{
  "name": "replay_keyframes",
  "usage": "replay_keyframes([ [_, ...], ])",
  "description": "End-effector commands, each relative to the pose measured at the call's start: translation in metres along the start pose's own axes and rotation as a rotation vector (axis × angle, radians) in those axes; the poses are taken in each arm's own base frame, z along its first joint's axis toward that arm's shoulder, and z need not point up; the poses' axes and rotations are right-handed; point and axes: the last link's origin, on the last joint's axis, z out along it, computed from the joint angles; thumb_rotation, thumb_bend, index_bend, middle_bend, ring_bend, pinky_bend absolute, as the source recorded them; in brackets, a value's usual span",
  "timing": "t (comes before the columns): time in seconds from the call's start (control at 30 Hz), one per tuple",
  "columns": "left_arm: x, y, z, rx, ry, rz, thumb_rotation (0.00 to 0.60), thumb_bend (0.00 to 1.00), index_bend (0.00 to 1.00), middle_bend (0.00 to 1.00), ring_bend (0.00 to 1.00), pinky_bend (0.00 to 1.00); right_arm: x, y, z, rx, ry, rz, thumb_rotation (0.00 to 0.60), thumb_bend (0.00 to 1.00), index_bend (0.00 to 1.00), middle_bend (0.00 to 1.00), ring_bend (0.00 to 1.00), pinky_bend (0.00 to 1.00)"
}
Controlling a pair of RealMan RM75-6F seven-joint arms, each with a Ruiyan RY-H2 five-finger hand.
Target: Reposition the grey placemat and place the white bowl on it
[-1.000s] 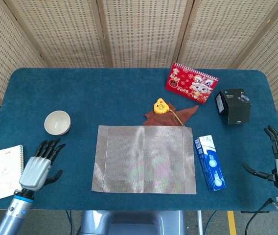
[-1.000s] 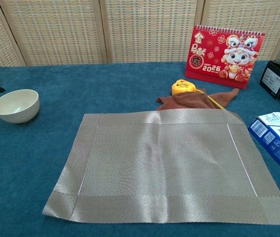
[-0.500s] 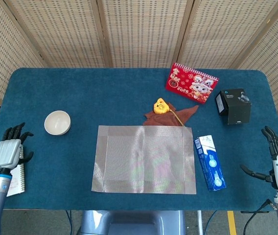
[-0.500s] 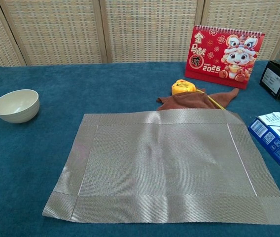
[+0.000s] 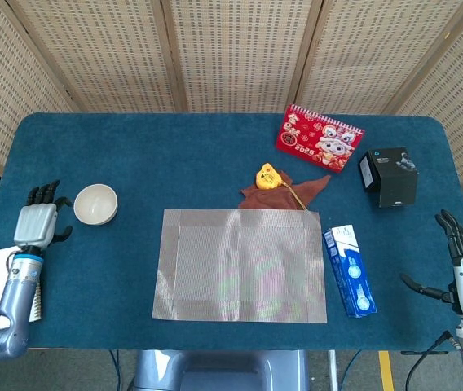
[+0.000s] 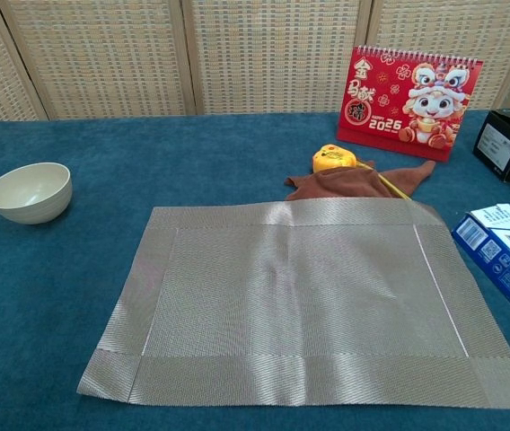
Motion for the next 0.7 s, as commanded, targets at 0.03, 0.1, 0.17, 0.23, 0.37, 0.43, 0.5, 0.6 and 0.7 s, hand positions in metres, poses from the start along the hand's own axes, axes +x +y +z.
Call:
replay_keyframes([
  [0.03,-0.004,0.009,0.005,-0.011,-0.019,0.005,0.600,0.31,0.35,0.00,0.00,0.00,0.000,0.000,0.000,0.000,0.002,0.001,0.600,0.14,0.00,0.00,0.00,0.00],
  [0.1,-0.007,0.013,0.006,-0.020,-0.025,0.025,0.600,0.31,0.35,0.00,0.00,0.00,0.001,0.001,0.000,-0.001,0.004,0.003,0.600,0.14,0.00,0.00,0.00,0.00],
  [0.17,-0.009,0.016,0.007,-0.023,-0.028,0.040,0.600,0.31,0.36,0.00,0.00,0.00,0.001,0.001,0.001,-0.002,0.005,0.005,0.600,0.14,0.00,0.00,0.00,0.00],
  [0.23,-0.012,0.018,0.008,-0.023,-0.034,0.050,0.600,0.31,0.36,0.00,0.00,0.00,0.002,0.001,0.001,-0.003,0.005,0.007,0.600,0.14,0.00,0.00,0.00,0.00],
  [0.37,-0.021,0.026,0.017,-0.012,-0.055,0.065,0.600,0.31,0.38,0.00,0.00,0.00,0.001,0.000,0.000,-0.001,0.001,0.015,0.600,0.14,0.00,0.00,0.00,0.00],
  [0.43,-0.025,0.030,0.020,-0.007,-0.058,0.069,0.600,0.31,0.40,0.00,0.00,0.00,0.001,0.001,0.000,-0.001,0.001,0.015,0.600,0.14,0.00,0.00,0.00,0.00],
  [0.5,-0.028,0.034,0.022,-0.007,-0.062,0.072,0.600,0.31,0.42,0.00,0.00,0.00,0.001,0.001,0.001,-0.002,0.001,0.016,0.600,0.14,0.00,0.00,0.00,0.00],
  [0.6,-0.030,0.039,0.024,-0.014,-0.054,0.081,0.600,0.31,0.48,0.00,0.00,0.00,0.002,0.001,0.001,-0.003,0.001,0.023,0.600,0.14,0.00,0.00,0.00,0.00],
  [0.7,-0.030,0.045,0.026,-0.022,-0.035,0.088,0.600,0.32,0.53,0.00,0.00,0.00,0.002,0.001,0.001,-0.003,0.001,0.034,0.600,0.14,0.00,0.00,0.00,0.00],
])
